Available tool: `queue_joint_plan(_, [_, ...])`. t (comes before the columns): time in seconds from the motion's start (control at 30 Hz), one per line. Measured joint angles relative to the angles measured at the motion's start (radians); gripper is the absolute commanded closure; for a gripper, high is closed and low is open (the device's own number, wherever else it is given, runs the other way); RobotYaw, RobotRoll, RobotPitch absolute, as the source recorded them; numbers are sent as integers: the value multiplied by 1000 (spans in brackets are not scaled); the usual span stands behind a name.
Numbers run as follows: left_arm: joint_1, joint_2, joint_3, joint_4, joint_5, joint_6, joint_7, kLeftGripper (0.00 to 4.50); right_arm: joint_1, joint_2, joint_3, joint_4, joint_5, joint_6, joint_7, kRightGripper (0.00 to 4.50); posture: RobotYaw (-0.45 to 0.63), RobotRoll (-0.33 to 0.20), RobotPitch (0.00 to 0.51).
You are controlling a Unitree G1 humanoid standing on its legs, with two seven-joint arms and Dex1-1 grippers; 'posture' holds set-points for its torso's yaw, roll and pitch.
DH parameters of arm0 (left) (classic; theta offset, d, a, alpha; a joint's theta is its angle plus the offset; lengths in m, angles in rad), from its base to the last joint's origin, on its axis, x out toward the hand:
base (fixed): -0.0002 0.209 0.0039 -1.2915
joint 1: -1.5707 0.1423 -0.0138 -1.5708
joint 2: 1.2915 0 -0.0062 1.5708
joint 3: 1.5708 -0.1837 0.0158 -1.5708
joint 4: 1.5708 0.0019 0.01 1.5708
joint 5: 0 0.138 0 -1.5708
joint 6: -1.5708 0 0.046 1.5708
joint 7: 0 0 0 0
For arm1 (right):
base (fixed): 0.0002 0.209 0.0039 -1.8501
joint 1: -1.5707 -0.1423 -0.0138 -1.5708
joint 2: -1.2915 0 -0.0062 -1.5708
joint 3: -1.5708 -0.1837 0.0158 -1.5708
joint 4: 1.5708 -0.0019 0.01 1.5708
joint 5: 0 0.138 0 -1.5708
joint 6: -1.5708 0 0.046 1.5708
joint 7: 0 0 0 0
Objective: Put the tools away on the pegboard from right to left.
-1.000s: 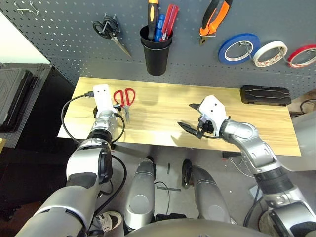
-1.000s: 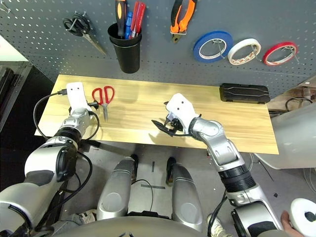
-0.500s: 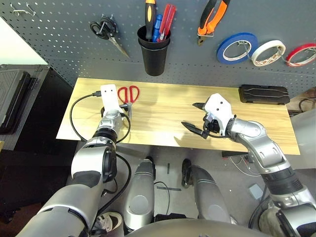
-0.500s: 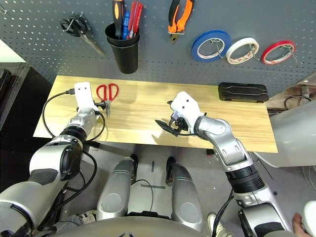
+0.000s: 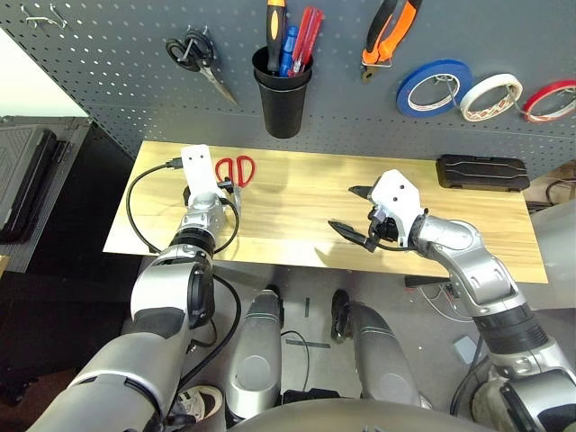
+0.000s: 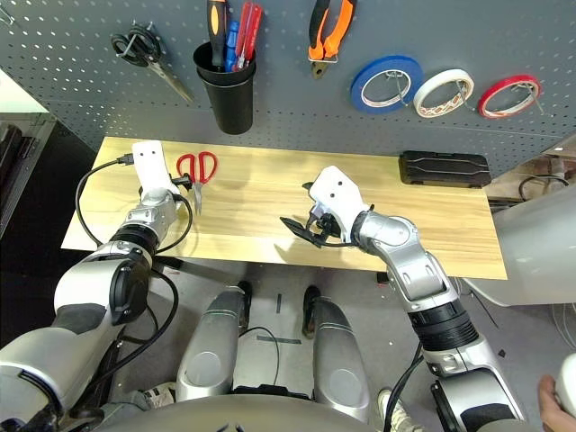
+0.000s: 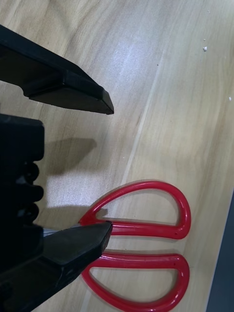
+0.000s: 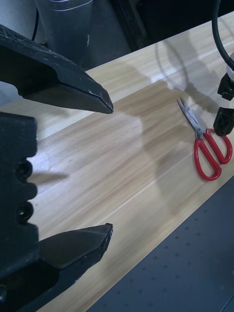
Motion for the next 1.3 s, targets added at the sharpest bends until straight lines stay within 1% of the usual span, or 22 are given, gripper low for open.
queue_joint_plan(0.33, [-1,1,-2,6,8,18,-3,23,-4,-16,-7,-14,0,6,-27,0,156,0,265])
queue_joint_plan(0.47, [0,-18,4,-6,3,-28,-4,23,-6,-16,-9,-12,1,-1,-32,0,175,0,273])
queue_joint_plan(0.57, [17,-38,11,-59,-10,-75,-7,23,-18,-5,-12,4,6,-32,-33,0,191,0,277])
queue_joint_plan(0.67, [77,-57,10,-180,-17,-94,-20,23,-26,-2,-17,40,13,-61,-33,0,220,0,284])
queue_joint_plan(0.73, [159,-83,7,-333,-28,-73,-25,23,-32,0,-21,74,13,-80,-30,0,240,0,289])
queue_joint_plan(0.8, [307,-124,-7,-604,-36,6,-24,23,-43,2,-23,113,13,-107,-27,0,248,0,291])
queue_joint_plan(0.87, [409,-151,-24,-805,-46,108,-19,23,-53,6,-25,149,13,-128,-23,0,265,0,294])
queue_joint_plan(1.03, [537,-166,-31,-1188,-50,330,8,23,-68,17,-25,208,13,-177,-8,0,288,0,300])
queue_joint_plan(1.13, [586,-176,-32,-1325,-49,430,20,23,-74,21,-25,236,12,-196,1,0,299,0,301])
queue_joint_plan(1.3, [621,-191,-38,-1438,-47,526,28,23,-88,25,-24,255,11,-221,10,0,308,0,300])
